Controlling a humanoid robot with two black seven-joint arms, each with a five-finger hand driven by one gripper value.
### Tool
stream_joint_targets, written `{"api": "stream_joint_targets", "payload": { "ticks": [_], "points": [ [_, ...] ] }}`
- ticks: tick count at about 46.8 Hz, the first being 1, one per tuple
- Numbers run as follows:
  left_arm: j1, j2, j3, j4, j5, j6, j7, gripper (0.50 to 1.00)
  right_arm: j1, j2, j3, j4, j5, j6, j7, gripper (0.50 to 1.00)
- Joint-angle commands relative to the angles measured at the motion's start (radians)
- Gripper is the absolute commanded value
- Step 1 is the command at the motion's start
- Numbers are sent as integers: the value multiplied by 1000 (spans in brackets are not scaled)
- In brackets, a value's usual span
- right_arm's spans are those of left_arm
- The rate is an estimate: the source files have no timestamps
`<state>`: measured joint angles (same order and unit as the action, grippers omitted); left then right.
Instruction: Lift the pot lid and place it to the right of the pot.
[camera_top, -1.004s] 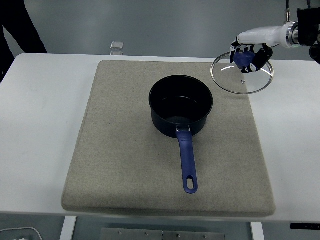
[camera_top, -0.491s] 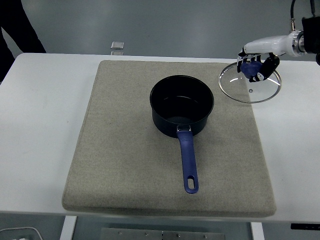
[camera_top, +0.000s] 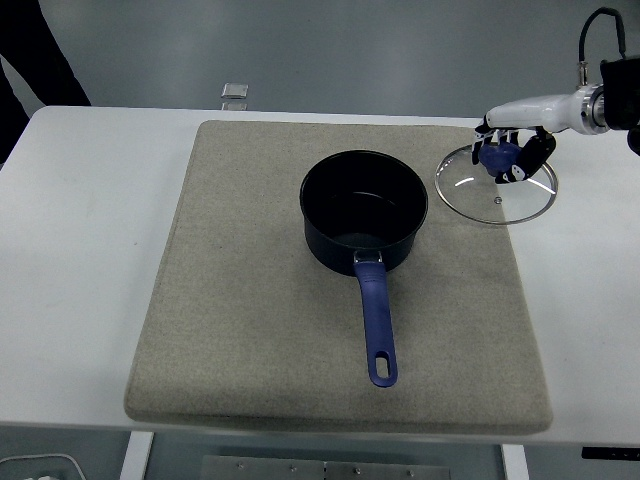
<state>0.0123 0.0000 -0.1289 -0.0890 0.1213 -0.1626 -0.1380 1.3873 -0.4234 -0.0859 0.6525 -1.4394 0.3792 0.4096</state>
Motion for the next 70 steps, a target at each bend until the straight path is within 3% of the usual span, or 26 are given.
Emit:
{"api": "stream_joint_targets", "payload": {
  "ticks": [1,43,50,52,53,58,70],
  "points": [
    [0,0,0,0,-2,0,0,1000,-8,0,2,-1,0,-3,0,500],
    [0,0,0,0,0,0,0,1000,-27,8,2,22,34,-19,2,500],
    [0,0,0,0,0,0,0,1000,-31,12,2,22,109,-54,0,500],
    [0,0,0,0,0,0,0,1000,-34,12,2,22,140,-69,-3,752],
    [0,0,0,0,0,0,0,1000,-34,12,2,22,155,-78,-3,835],
    [0,0,0,0,-2,0,0,1000,-34,14,0,22,185,-94,-6,858],
    [0,0,0,0,0,0,0,1000,-36,15,-2,22,185,-97,-8,860]
  ]
}}
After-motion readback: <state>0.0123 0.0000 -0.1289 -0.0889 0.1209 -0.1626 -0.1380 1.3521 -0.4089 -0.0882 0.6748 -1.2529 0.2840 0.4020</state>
